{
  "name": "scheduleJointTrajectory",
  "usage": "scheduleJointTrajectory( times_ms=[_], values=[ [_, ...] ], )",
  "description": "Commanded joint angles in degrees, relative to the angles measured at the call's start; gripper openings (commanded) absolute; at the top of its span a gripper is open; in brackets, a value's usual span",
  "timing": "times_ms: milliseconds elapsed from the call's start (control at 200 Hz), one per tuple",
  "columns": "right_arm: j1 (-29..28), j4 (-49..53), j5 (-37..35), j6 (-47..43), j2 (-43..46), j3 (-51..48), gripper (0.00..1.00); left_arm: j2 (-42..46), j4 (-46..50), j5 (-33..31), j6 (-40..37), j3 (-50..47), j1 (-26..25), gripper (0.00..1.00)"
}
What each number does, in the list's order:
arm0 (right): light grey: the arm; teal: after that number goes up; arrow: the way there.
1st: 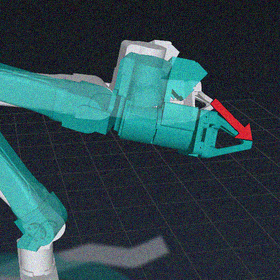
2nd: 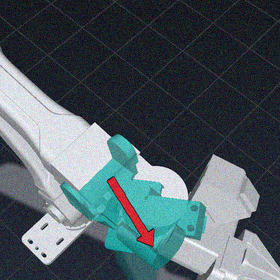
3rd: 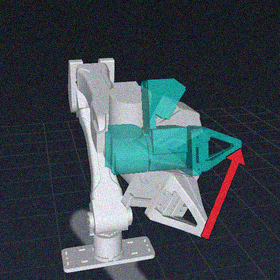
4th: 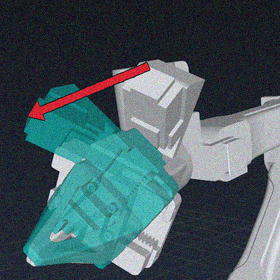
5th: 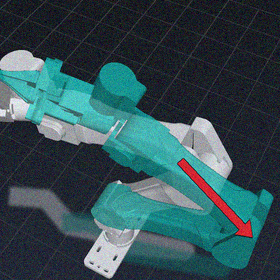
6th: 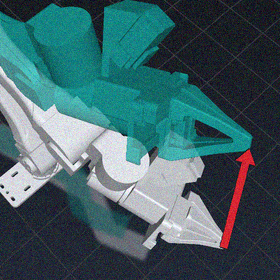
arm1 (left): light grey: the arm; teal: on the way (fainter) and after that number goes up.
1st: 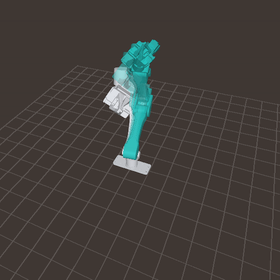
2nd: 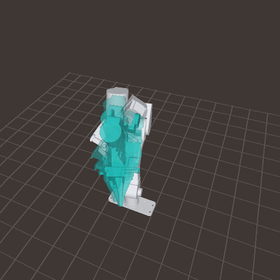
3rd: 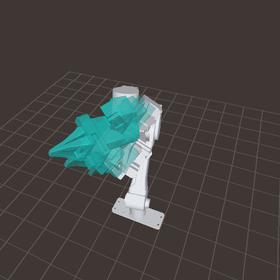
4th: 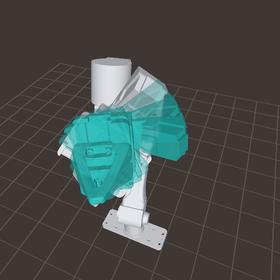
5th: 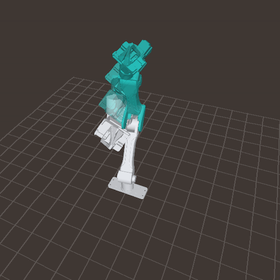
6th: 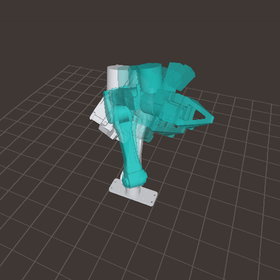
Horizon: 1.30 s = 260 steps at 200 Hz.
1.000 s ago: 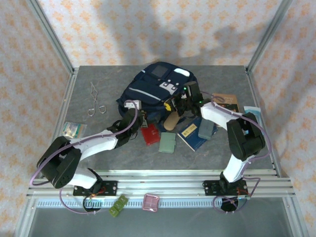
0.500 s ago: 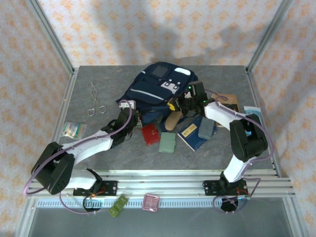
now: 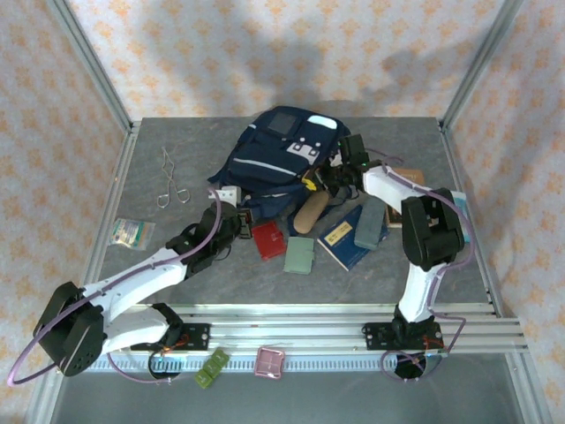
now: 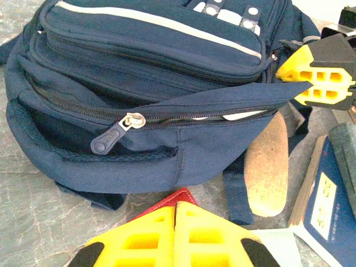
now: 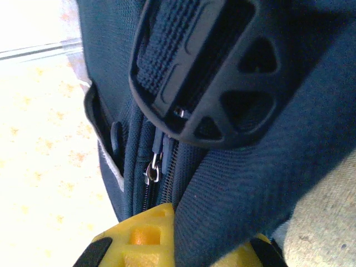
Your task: Pack books, pencil case, and school supplies into a backpack
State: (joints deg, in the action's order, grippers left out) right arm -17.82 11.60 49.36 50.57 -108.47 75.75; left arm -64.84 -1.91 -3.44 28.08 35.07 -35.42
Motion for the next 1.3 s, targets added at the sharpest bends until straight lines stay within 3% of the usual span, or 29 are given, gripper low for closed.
scheduleJointTrajectory(
  times_ms=[0,105,210,360,455,846,971,1131,1206,1296],
  values=[
    [0.6,-2.6,0.1,-3.7,-1.6,5.1,0.00,-2.4,-0.7,-1.4,1.2,0.1,0.8,0.24],
    [0.8,0.2,0.5,-6.7,-1.6,6.0,0.00,-4.5,-5.3,6.7,2.1,-0.1,5.4,0.50],
    [0.8,-0.9,2.2,-7.8,-0.3,4.1,0.00,-7.7,-10.6,17.4,1.9,0.6,10.7,0.64],
    [0.9,0.3,4.2,-10.7,0.3,3.9,0.00,-15.3,-9.9,28.0,-0.5,6.0,14.8,0.69],
    [0.9,0.0,5.2,-10.8,0.4,3.3,0.00,-18.4,-8.0,29.5,-2.4,8.6,15.9,0.70],
    [0.8,-4.3,7.8,-9.0,0.8,1.5,0.00,-22.3,-5.2,23.3,-8.6,11.2,18.1,0.71],
    [0.8,-5.3,8.2,-8.4,0.7,0.6,0.00,-23.6,-6.8,27.2,-10.7,11.8,18.1,0.67],
    [0.7,-6.0,8.0,-7.9,0.7,0.2,0.00,-26.9,-6.8,30.6,-11.9,13.4,18.0,0.36],
    [0.7,-6.5,7.9,-7.4,0.5,0.0,0.00,-27.3,-7.1,29.2,-11.7,13.3,17.9,0.32],
    [0.5,-7.0,8.0,-7.1,0.5,-0.1,0.00,-26.9,-8.5,27.9,-11.1,12.6,17.8,0.19]
  ],
)
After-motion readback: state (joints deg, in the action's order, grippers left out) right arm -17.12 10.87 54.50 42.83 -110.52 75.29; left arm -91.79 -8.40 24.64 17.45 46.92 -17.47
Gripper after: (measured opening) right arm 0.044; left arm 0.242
